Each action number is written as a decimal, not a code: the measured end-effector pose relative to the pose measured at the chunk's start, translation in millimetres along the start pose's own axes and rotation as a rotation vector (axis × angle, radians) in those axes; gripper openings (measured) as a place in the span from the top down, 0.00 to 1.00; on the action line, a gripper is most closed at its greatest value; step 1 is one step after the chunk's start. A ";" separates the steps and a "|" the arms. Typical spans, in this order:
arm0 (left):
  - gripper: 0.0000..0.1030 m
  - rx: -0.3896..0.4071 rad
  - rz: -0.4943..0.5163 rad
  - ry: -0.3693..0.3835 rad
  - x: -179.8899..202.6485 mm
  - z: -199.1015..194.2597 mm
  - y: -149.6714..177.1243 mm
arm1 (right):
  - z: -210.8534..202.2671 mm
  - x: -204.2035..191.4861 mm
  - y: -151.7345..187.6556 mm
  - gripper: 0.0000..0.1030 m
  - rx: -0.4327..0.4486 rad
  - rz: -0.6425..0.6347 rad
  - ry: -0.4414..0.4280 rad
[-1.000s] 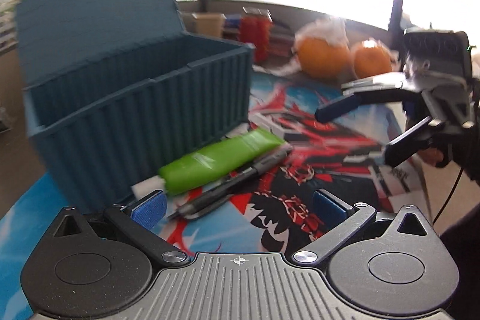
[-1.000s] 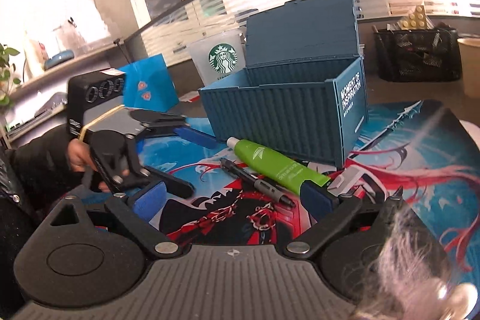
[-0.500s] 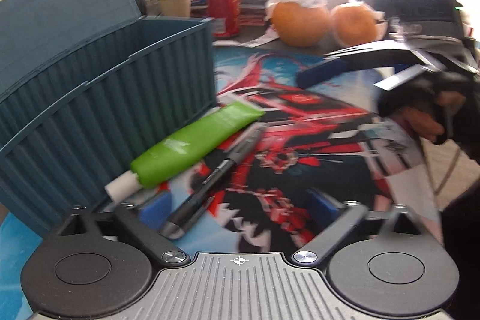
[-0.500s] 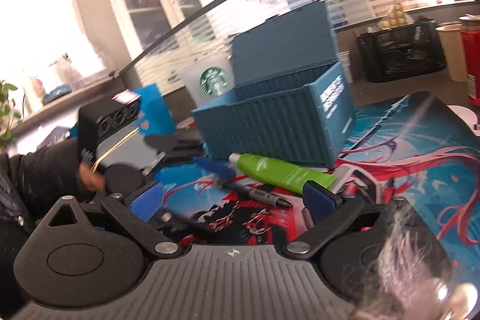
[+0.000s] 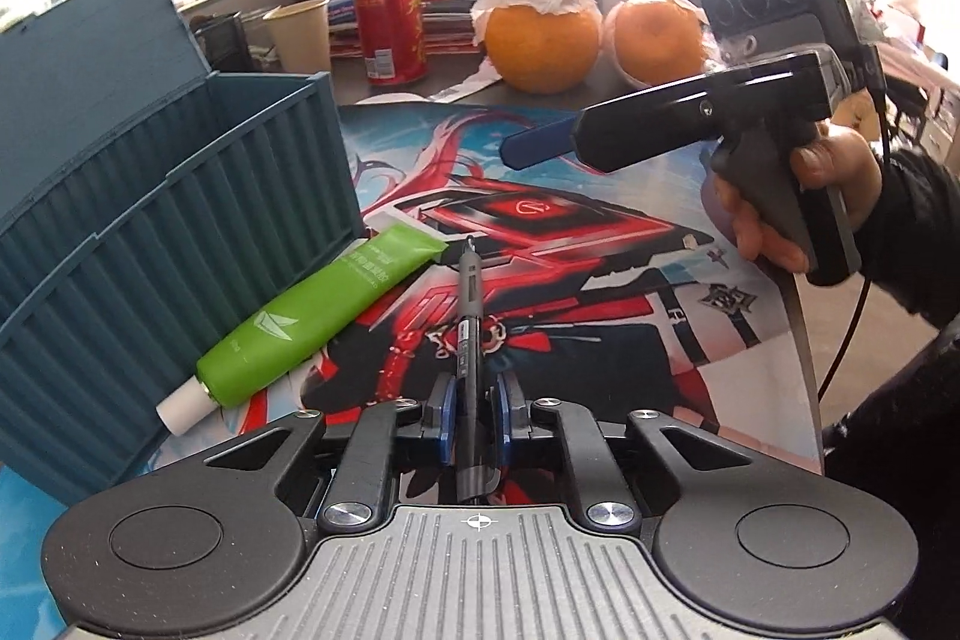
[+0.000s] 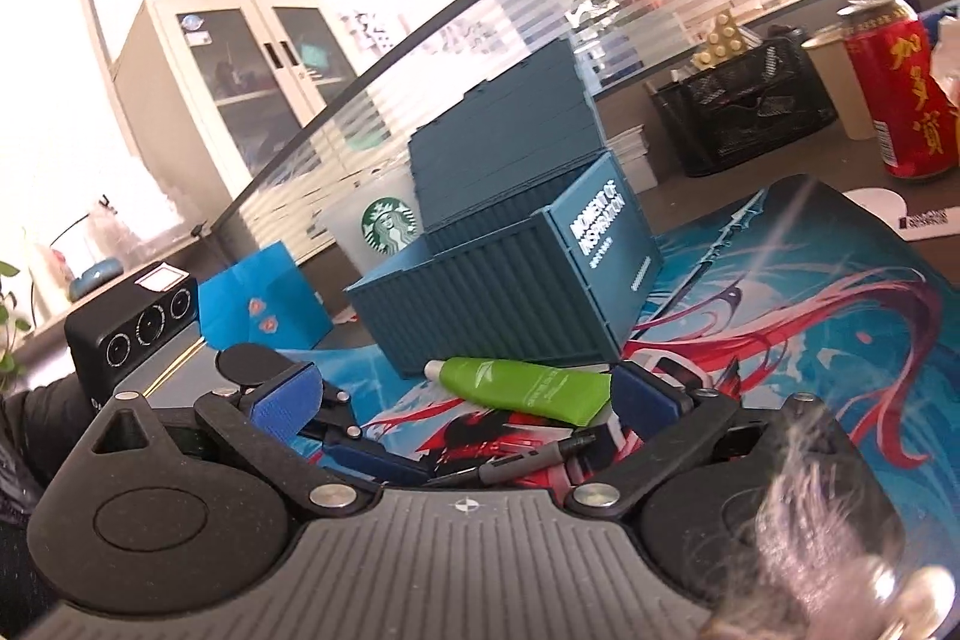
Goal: Organize rigid objects
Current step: 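Grasp the black pen beside the green tube with the left gripper and lift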
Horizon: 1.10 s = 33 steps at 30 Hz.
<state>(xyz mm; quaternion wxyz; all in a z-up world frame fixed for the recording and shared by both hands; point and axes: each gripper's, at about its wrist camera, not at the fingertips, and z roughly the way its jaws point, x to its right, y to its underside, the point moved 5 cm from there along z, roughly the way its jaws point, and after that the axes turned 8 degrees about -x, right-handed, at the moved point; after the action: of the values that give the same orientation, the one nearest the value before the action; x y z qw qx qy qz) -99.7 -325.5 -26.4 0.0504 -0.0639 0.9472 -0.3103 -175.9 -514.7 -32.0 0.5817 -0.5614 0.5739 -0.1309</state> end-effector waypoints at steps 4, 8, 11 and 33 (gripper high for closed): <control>0.88 0.020 -0.004 -0.010 1.8 -2.9 -0.3 | -0.8 1.5 0.0 0.00 0.012 0.008 0.007; 0.88 0.048 -0.020 -0.014 0.5 -13.8 -5.4 | -0.7 3.1 0.0 0.00 0.007 0.019 0.009; 0.88 0.064 -0.030 -0.011 -0.3 -23.3 -10.8 | -1.0 2.6 0.3 0.00 0.005 0.019 0.006; 0.88 0.126 0.093 -0.166 -39.8 -97.6 -66.7 | -1.7 1.8 1.1 0.00 0.009 0.015 0.000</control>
<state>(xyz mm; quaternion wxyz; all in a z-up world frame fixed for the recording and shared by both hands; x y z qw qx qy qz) -67.6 -316.0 93.9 0.1469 -0.0420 0.9203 -0.3602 -177.3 -516.6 -33.2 0.5853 -0.5545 0.5774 -0.1289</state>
